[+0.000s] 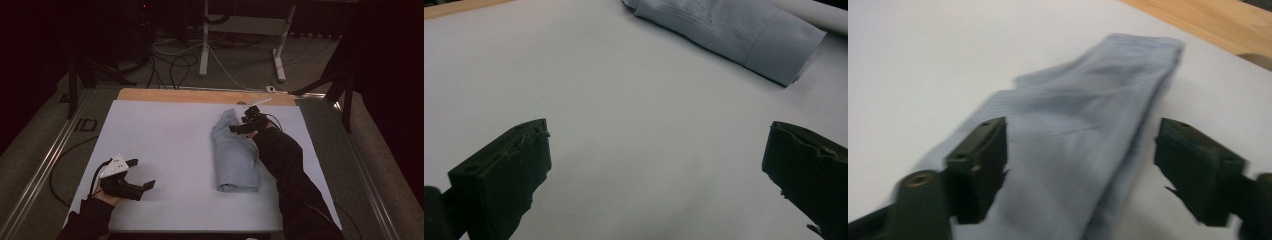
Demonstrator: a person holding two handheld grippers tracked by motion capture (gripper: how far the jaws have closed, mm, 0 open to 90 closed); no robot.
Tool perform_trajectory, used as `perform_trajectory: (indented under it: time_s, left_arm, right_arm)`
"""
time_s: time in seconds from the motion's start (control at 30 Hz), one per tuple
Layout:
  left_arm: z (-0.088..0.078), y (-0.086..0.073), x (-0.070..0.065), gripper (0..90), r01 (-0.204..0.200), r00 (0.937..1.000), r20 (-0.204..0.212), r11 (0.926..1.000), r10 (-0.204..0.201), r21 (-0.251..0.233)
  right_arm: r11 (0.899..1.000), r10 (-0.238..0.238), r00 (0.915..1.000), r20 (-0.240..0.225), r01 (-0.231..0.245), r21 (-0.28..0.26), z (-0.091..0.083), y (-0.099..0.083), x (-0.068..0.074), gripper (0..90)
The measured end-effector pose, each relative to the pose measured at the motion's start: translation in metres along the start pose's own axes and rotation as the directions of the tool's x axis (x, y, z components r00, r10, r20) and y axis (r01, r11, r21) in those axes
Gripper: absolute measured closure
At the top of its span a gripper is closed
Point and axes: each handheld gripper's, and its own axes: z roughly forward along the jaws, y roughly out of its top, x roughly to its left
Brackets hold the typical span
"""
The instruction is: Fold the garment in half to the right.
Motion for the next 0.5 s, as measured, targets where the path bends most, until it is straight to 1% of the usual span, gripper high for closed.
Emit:
perform_trajectory:
  time_s: [0.1, 0.17, 0.2, 0.23, 0.27, 0.3, 0.37, 0.4, 0.43, 0.47, 0.5]
  left_arm:
    - [-0.001, 0.0, 0.0, 0.5, -0.002, 1.0, -0.001, 1.0, 0.002, -0.003]
    - [-0.001, 0.0, 0.0, 0.5, 0.002, 1.0, -0.004, 1.0, -0.002, -0.002]
    - [-0.001, 0.0, 0.0, 0.5, 0.002, 1.0, -0.006, 1.0, -0.002, -0.002]
    - [-0.001, 0.0, 0.0, 0.5, 0.0, 1.0, -0.006, 1.0, 0.0, -0.001]
    - [-0.001, 0.0, 0.0, 0.5, -0.002, 1.0, -0.004, 1.0, 0.002, 0.0]
    - [-0.001, 0.0, 0.0, 0.5, -0.003, 1.0, -0.005, 1.0, 0.003, 0.001]
    - [-0.001, 0.0, 0.0, 0.5, -0.001, 1.0, -0.006, 1.0, 0.001, 0.0]
    - [-0.001, 0.0, 0.0, 0.5, -0.001, 1.0, -0.004, 1.0, 0.001, -0.001]
    - [-0.001, 0.0, 0.0, 0.5, -0.005, 1.0, -0.004, 1.0, 0.005, -0.001]
    - [-0.001, 0.0, 0.0, 0.5, -0.007, 1.0, -0.004, 1.0, 0.007, 0.001]
    - [-0.001, 0.0, 0.0, 0.5, -0.004, 1.0, -0.003, 1.0, 0.004, 0.0]
  right_arm:
    - [1.0, -0.018, 0.9997, -0.016, 0.018, -0.009, -0.008, -0.002, 0.009, 17.7]
    - [0.999, -0.025, 0.9995, -0.017, 0.025, -0.022, -0.014, -0.003, 0.015, 19.2]
    - [0.999, -0.032, 0.9991, -0.027, 0.031, -0.029, -0.017, -0.005, 0.019, 18.1]
    - [0.999, -0.033, 0.9988, -0.036, 0.031, -0.035, -0.019, -0.006, 0.023, 16.3]
    - [0.999, -0.038, 0.9986, -0.037, 0.037, -0.04, -0.022, -0.007, 0.027, 16.3]
    - [0.998, -0.041, 0.998, -0.047, 0.039, -0.046, -0.025, -0.009, 0.032, 16.1]
    - [0.997, -0.06, 0.9969, -0.05, 0.057, -0.055, -0.03, -0.011, 0.042, 14.8]
    - [0.996, -0.069, 0.996, -0.058, 0.065, -0.059, -0.032, -0.013, 0.046, 15.3]
    - [0.995, -0.087, 0.9935, -0.074, 0.082, -0.058, -0.036, -0.015, 0.053, 15.7]
    - [0.994, -0.095, 0.9924, -0.078, 0.09, -0.062, -0.038, -0.017, 0.059, 17.8]
    - [0.993, -0.1, 0.9911, -0.087, 0.095, -0.068, -0.041, -0.018, 0.065, 22.2]
